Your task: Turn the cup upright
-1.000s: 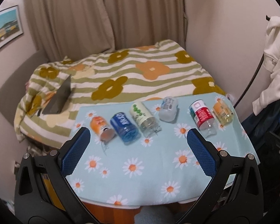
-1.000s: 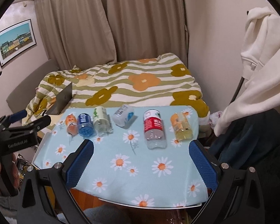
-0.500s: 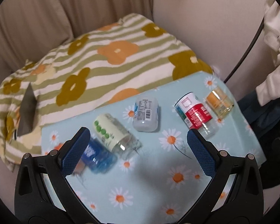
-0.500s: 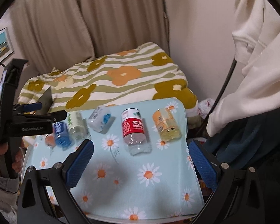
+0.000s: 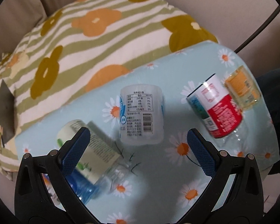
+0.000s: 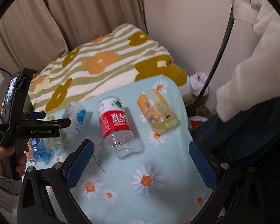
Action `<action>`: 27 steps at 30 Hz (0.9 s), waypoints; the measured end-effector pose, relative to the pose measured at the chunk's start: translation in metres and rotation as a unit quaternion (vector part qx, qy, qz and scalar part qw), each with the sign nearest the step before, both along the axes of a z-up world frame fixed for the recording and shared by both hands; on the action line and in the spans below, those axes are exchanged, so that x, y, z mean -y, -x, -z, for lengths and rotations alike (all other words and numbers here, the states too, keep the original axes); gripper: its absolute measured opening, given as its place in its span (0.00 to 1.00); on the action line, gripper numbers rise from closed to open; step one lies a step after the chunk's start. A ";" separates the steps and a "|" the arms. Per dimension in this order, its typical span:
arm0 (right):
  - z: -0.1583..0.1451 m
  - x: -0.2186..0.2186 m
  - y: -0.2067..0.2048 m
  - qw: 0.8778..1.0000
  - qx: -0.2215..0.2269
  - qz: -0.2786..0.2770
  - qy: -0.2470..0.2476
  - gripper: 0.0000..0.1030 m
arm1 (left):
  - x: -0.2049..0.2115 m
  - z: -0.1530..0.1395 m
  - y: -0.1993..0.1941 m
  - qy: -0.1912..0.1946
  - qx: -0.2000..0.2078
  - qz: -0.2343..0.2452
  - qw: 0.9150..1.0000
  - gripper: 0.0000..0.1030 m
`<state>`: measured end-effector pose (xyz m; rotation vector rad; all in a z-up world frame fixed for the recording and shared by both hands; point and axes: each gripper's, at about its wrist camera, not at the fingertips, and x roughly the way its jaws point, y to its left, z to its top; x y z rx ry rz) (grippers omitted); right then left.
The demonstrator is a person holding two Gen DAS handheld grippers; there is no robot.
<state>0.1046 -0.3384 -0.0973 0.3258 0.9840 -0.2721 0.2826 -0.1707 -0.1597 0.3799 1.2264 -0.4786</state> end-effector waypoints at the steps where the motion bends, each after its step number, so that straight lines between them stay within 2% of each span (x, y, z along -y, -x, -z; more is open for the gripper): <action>1: 0.005 0.000 -0.003 1.000 -0.008 0.001 0.003 0.99 | 0.002 0.006 -0.002 -0.004 -0.004 0.003 1.000 1.00; 5: 0.018 -0.003 -0.009 1.000 -0.026 -0.001 0.005 0.99 | 0.006 0.022 -0.009 -0.014 -0.018 0.013 1.000 1.00; 7: 0.024 -0.004 -0.011 1.000 -0.029 -0.001 0.001 0.99 | 0.009 0.029 -0.011 -0.016 -0.027 0.017 0.999 0.95; 10: 0.029 -0.004 -0.013 0.999 -0.034 0.004 -0.002 0.99 | 0.011 0.035 -0.015 -0.018 -0.034 0.019 0.999 0.94; 11: 0.030 -0.003 -0.014 0.999 -0.035 0.005 -0.003 0.99 | 0.012 0.037 -0.016 -0.018 -0.036 0.020 0.999 0.89; 12: 0.031 -0.002 -0.015 0.999 -0.036 0.008 -0.004 0.99 | 0.012 0.039 -0.016 -0.019 -0.039 0.020 0.999 0.75; 14: 0.034 0.000 -0.016 0.999 -0.037 0.011 -0.004 0.99 | 0.013 0.045 -0.018 -0.025 -0.049 0.018 0.998 0.65; 21: 0.038 0.005 -0.017 0.999 -0.041 0.026 -0.015 0.99 | 0.011 0.042 -0.015 -0.022 -0.046 0.023 0.998 0.64; 27: 0.026 0.003 -0.013 0.999 -0.029 0.022 -0.012 0.99 | 0.008 0.020 -0.003 0.000 -0.037 0.017 0.999 0.64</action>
